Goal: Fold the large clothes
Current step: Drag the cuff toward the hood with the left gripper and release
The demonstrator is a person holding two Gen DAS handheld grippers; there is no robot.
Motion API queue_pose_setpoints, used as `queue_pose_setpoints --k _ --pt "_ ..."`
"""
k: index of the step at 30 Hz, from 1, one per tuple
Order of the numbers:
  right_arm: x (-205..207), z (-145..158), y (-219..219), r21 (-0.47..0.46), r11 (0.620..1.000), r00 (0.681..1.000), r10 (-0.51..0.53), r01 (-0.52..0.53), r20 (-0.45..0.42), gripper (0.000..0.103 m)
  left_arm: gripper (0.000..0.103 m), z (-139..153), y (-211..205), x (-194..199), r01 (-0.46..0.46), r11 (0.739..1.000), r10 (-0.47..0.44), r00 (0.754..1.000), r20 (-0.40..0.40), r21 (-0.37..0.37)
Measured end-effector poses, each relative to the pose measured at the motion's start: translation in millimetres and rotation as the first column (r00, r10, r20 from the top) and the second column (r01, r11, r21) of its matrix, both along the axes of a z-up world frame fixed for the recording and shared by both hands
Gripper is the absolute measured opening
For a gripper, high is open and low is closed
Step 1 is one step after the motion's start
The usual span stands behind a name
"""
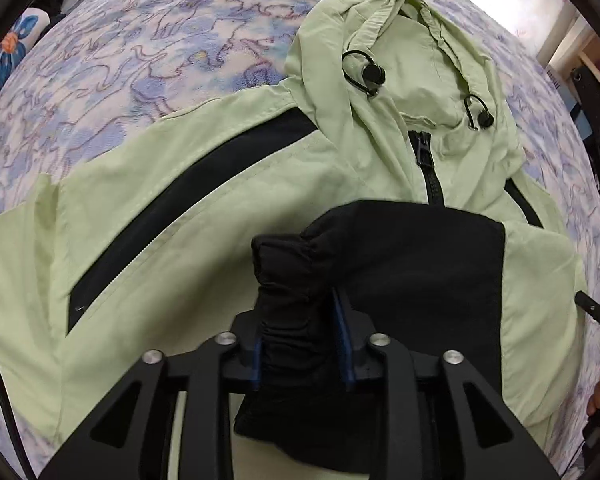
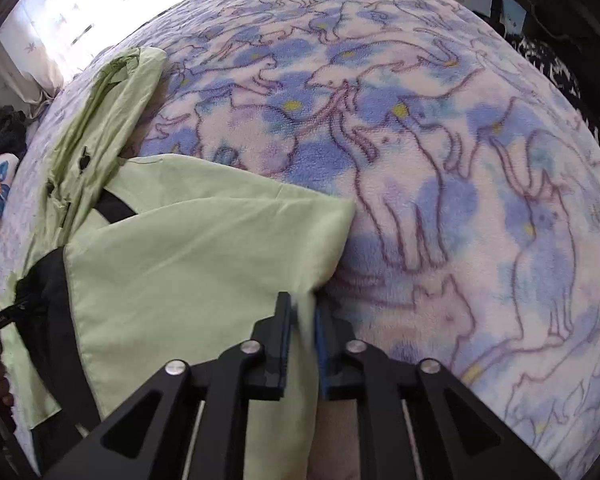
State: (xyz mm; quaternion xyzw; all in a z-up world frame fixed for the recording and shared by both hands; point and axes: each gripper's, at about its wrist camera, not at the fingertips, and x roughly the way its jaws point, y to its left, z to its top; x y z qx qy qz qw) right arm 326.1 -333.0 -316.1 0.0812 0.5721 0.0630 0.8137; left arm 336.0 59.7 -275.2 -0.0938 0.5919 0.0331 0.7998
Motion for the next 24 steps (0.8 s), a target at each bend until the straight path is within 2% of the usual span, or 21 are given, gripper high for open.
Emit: queue_pose_setpoints --k 1,2,4,5,8,12,13,14,15,17,18,20,21,22,24 --pt "-5 4 -2 0.036 0.999 1.000 0.002 -0.002 -0.002 0.035 0.034 2 0 -3 0.003 1.000 -0.003 1.000 -0.004 0.006" --pt "-14 11 -6 0.074 0.997 1.000 0.004 -0.004 0.000 0.041 0.037 5 1 -8 0.005 1.000 -0.005 1.000 -0.008 0.008" --pt "-33 20 -11 0.111 0.994 1.000 0.016 -0.016 0.002 0.041 0.052 9 3 -22 0.002 1.000 -0.002 1.000 -0.008 -0.004" --pt "-42 22 -12 0.114 0.993 1.000 0.026 -0.025 -0.006 0.041 0.055 10 5 -30 -0.003 1.000 0.003 1.000 -0.009 -0.008" --pt "-75 20 -12 0.100 0.994 0.998 0.054 -0.051 -0.029 0.041 0.056 6 10 -56 -0.010 0.999 0.009 0.999 -0.033 -0.042" --pt "-106 4 1 0.057 0.993 0.993 0.104 -0.101 -0.062 0.041 0.056 -16 14 -87 -0.025 0.997 0.021 0.998 -0.057 -0.070" --pt "-111 -1 3 0.045 0.994 0.993 0.104 -0.102 -0.057 0.039 0.049 -17 14 -91 -0.029 0.998 0.027 0.999 -0.039 -0.061" --pt "-114 -6 4 0.021 0.995 0.994 0.095 -0.094 -0.053 0.022 0.039 -17 13 -95 -0.030 0.998 0.029 0.999 -0.021 -0.048" --pt "-116 -7 4 0.004 0.996 0.994 0.087 -0.087 -0.060 0.017 0.020 -17 12 -97 -0.025 0.998 0.025 1.000 -0.011 -0.049" --pt "-118 1 -3 0.023 0.998 0.998 0.053 -0.052 -0.026 0.009 0.018 -16 12 -101 -0.037 0.998 0.036 0.999 -0.009 -0.055" --pt "-120 3 -6 0.012 0.999 0.999 0.044 -0.044 -0.012 0.009 0.018 -18 12 -105 -0.036 0.998 0.036 0.999 -0.006 -0.044" --pt "-123 -8 -11 -0.046 0.998 0.998 0.036 -0.039 -0.053 0.010 0.021 -20 8 -111 -0.027 1.000 0.027 1.000 -0.009 -0.003" --pt "-126 -11 -13 -0.040 0.999 0.997 0.031 -0.033 -0.072 0.010 0.023 -17 8 -113 -0.033 0.999 0.033 0.999 -0.016 0.017" --pt "-125 -7 -14 -0.026 0.999 0.997 0.018 -0.020 -0.076 0.014 0.023 -14 7 -116 -0.042 0.999 0.042 0.999 -0.020 0.026" --pt "-129 10 -15 -0.038 0.999 0.999 0.000 -0.002 -0.040 0.015 0.023 0 5 -121 -0.067 0.997 0.067 0.998 -0.003 0.044"
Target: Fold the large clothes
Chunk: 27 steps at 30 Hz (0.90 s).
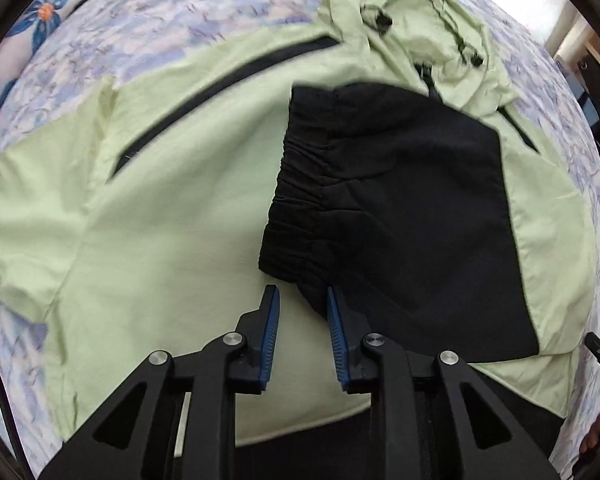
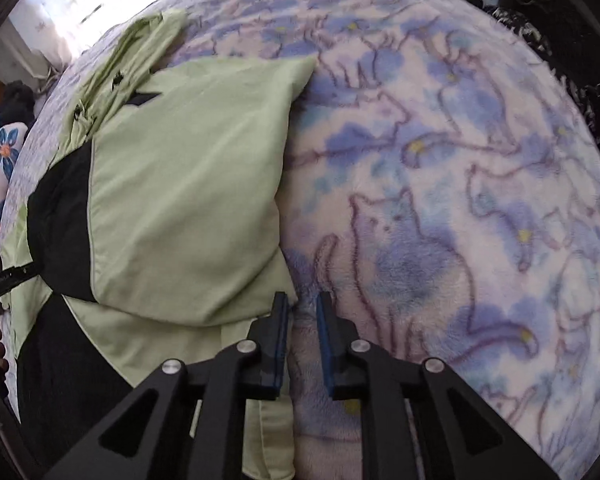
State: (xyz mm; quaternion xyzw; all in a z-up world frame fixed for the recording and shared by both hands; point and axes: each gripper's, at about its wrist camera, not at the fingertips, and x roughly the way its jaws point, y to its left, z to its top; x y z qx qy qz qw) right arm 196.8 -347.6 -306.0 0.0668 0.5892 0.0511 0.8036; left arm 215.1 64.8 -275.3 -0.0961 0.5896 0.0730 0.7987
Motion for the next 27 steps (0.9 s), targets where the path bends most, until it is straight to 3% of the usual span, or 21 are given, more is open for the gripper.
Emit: queue_pose_setpoints --k 4,7,11,13,16,21,24,27 --pt "-8 30 10 0.019 0.999 0.994 -0.028 0.026 0.103 0.021 0.027 31 1 -14 -0.083 0.996 0.080 0.993 0.081 0.041" --pt "-7 36 37 0.048 0.999 0.990 0.004 -0.011 0.143 0.026 0.038 38 -16 -18 -0.080 0.997 0.081 0.988 0.131 -0.010" --pt "-3 29 90 0.082 0.986 0.980 0.134 -0.147 0.149 0.026 0.040 18 -52 -5 -0.030 0.998 0.034 0.996 0.082 -0.051" --pt "1 23 114 0.102 0.971 0.970 0.200 -0.215 0.139 0.027 0.035 -1 -67 6 -0.017 0.993 0.023 0.999 0.045 -0.116" --pt "8 9 136 0.069 0.968 0.965 0.233 -0.242 0.119 0.026 0.033 -19 -77 15 -0.032 0.997 0.035 0.999 0.036 -0.073" --pt "14 -15 98 -0.078 0.989 0.991 0.127 -0.123 0.050 0.025 0.033 -22 -67 23 -0.047 0.996 0.051 0.997 0.056 -0.074" --pt "14 -13 61 -0.050 0.996 0.996 0.077 -0.074 0.047 0.023 0.033 -20 -59 25 -0.045 0.995 0.049 0.998 0.040 -0.092" --pt "10 -5 47 -0.091 0.994 0.998 0.061 -0.058 0.028 0.024 0.033 -16 -58 28 -0.029 0.998 0.029 1.000 0.010 -0.058"
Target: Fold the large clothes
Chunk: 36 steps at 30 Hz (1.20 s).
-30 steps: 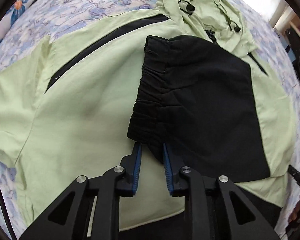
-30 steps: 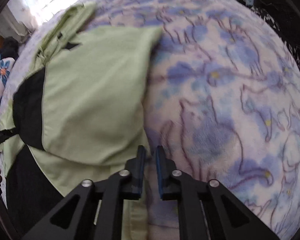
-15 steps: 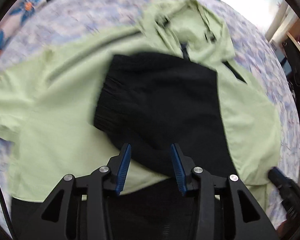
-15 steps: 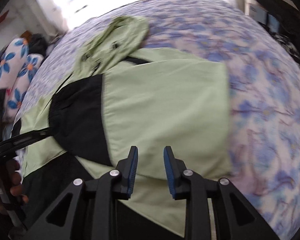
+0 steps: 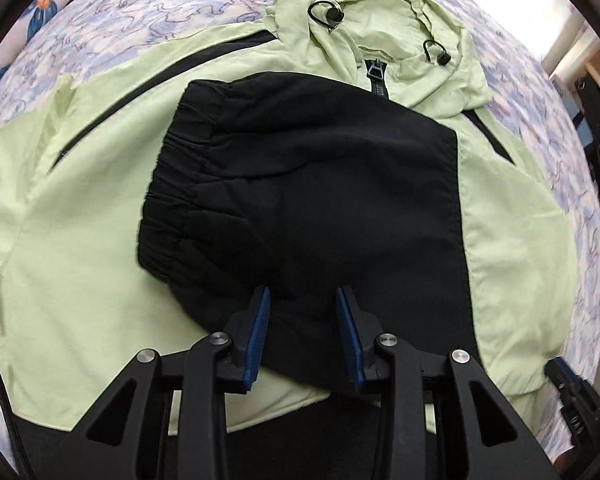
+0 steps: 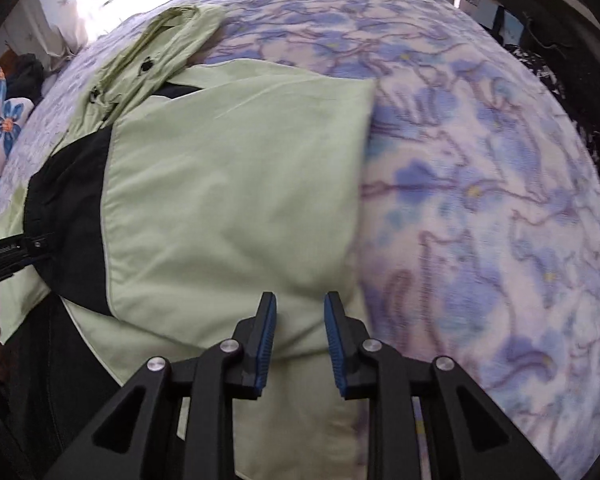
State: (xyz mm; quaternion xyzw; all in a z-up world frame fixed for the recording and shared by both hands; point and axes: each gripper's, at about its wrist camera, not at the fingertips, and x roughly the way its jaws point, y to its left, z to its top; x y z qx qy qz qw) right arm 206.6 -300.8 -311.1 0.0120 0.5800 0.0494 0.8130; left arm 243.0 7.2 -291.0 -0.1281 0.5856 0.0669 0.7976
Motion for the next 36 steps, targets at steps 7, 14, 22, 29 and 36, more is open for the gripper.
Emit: queue_pose_setpoints --k 7,14,22,29,36 --pt "-12 35 -14 0.054 0.997 0.996 -0.058 0.061 -0.071 0.025 0.033 42 -7 -19 0.001 1.000 0.000 1.000 -0.030 0.019" --pt "-33 91 -4 0.082 0.997 0.997 0.014 -0.008 -0.081 0.026 0.033 107 -30 -50 0.043 0.998 -0.042 0.999 -0.023 0.036" --pt "-57 147 2 0.138 0.990 0.993 0.045 -0.030 -0.105 0.026 0.033 181 -38 -95 0.038 0.998 -0.039 0.999 0.020 0.055" --pt "-75 184 20 0.185 0.974 0.985 0.149 -0.131 -0.086 0.026 0.034 228 -27 -134 -0.025 0.996 0.021 0.999 0.040 0.090" --pt "-96 198 47 0.205 0.946 0.959 0.272 -0.251 -0.080 0.026 0.038 253 -4 -185 -0.092 0.988 0.087 0.995 0.049 0.122"
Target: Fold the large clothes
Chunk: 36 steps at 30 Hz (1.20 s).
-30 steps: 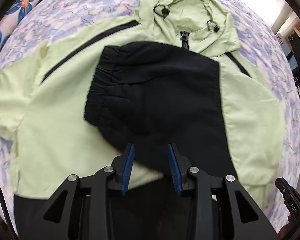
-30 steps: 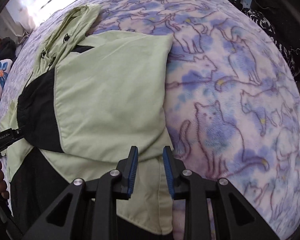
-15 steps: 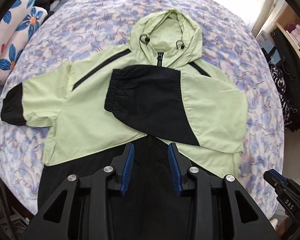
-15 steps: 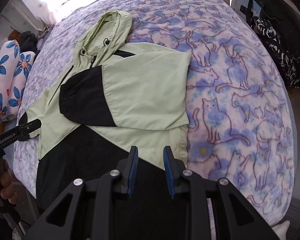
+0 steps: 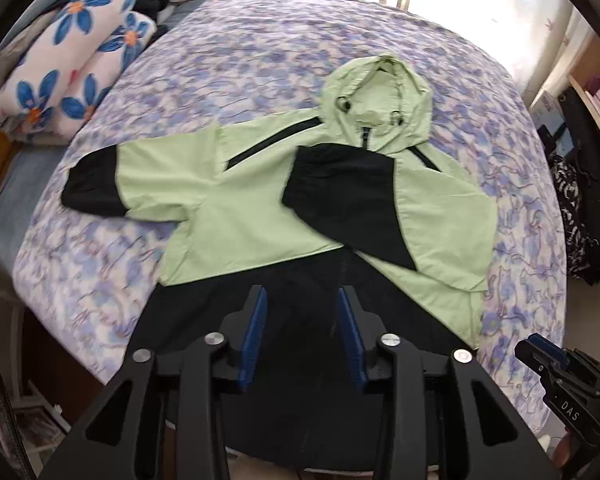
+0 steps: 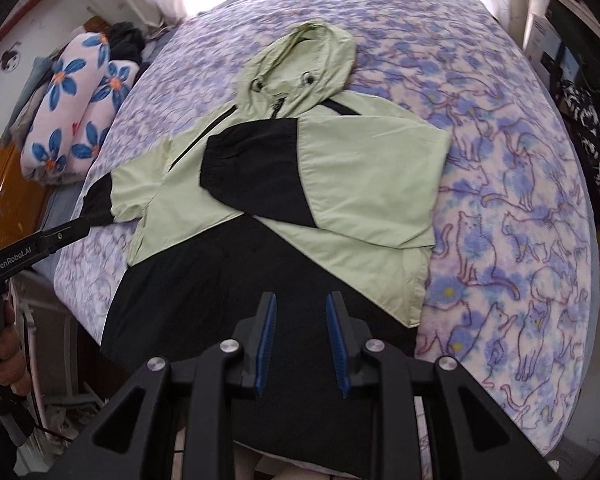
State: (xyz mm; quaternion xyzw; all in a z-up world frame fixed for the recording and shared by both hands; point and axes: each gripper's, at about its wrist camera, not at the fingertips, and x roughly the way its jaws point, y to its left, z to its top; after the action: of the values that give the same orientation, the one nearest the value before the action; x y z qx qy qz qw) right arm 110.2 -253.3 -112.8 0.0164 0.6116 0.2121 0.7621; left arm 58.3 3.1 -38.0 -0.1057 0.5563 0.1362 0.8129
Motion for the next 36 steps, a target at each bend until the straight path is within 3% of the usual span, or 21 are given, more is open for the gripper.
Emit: queue_pose_setpoints --k 6,14,18,25,28,32,36 --pt "-13 1 28 0.013 0.997 0.997 0.072 -0.072 -0.020 0.026 0.038 2 32 -34 -0.052 0.999 0.052 0.999 -0.005 -0.007" --pt "-22 15 77 -0.038 0.994 0.994 0.105 -0.104 0.039 0.026 0.040 -7 106 -55 -0.059 0.998 0.059 0.998 -0.004 -0.039" --pt "-23 17 112 -0.049 0.997 0.998 0.053 -0.051 0.037 0.026 0.041 -21 171 -58 -0.034 0.997 0.034 0.999 -0.008 -0.074" --pt "-25 10 211 -0.094 0.988 0.992 -0.126 0.125 0.005 0.026 0.041 -56 298 -56 0.012 0.993 -0.016 0.999 -0.035 -0.121" --pt "-25 5 263 -0.095 0.987 0.992 -0.129 0.128 -0.002 0.026 0.041 -80 351 -55 -0.010 0.989 -0.001 0.998 -0.070 -0.145" --pt "-21 3 328 -0.096 0.991 0.996 -0.092 0.093 0.012 0.026 0.041 -110 413 -52 -0.056 0.972 0.036 0.995 -0.090 -0.230" --pt "-4 -5 388 -0.069 0.995 0.998 -0.070 0.069 -0.001 0.026 0.042 -148 474 -44 -0.133 0.912 0.107 0.990 -0.089 -0.387"
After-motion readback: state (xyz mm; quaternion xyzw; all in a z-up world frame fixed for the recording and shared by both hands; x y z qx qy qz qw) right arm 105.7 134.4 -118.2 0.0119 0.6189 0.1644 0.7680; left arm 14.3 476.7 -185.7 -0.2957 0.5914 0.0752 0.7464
